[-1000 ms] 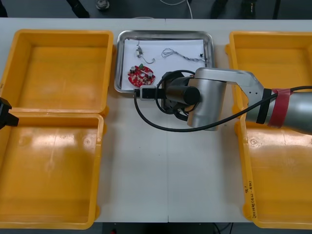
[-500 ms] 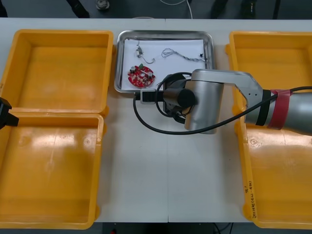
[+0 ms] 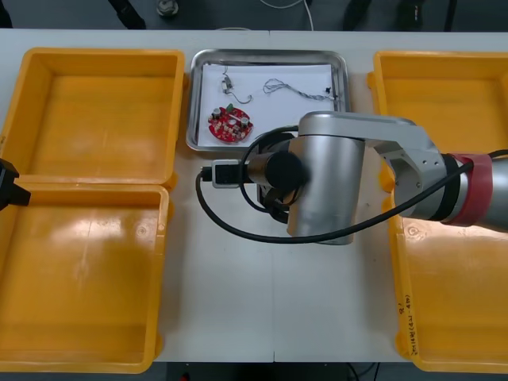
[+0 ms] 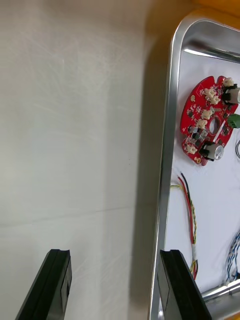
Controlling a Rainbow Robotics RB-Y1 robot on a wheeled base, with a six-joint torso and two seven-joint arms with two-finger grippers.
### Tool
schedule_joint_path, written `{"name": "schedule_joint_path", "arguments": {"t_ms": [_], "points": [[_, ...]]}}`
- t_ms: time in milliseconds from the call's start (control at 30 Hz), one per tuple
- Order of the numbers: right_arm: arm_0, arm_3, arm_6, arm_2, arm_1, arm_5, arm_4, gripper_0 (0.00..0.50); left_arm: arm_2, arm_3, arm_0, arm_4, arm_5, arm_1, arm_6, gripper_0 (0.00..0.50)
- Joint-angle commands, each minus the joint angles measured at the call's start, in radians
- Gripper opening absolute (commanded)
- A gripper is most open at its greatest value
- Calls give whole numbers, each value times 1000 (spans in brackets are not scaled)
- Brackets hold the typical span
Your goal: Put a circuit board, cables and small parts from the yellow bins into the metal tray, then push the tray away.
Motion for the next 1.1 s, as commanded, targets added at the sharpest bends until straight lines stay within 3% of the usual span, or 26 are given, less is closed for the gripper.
{"name": "schedule_joint_path", "arguments": {"t_ms": [33, 333, 567, 733, 900, 1100], "points": [[105, -137, -28, -162, -25, 101, -9, 500, 28, -15, 16, -6, 6, 46, -52, 500], [329, -384, -63, -398, -26, 366, -7, 500, 28, -15, 16, -6, 6, 46, -52, 500], [548, -610, -186, -636, -37, 570, -10, 500, 28, -15, 16, -6, 6, 46, -52, 500], [665, -677, -259, -821, -37, 583, -59, 500, 28, -15, 16, -6, 6, 46, -52, 500], [769, -683, -347, -1067, -40, 583, -159, 500, 28, -15, 16, -6, 6, 46, -52, 500], [841, -608, -431, -1308, -54, 583, -271, 500, 28, -15, 16, -6, 6, 46, -52, 500]]}}
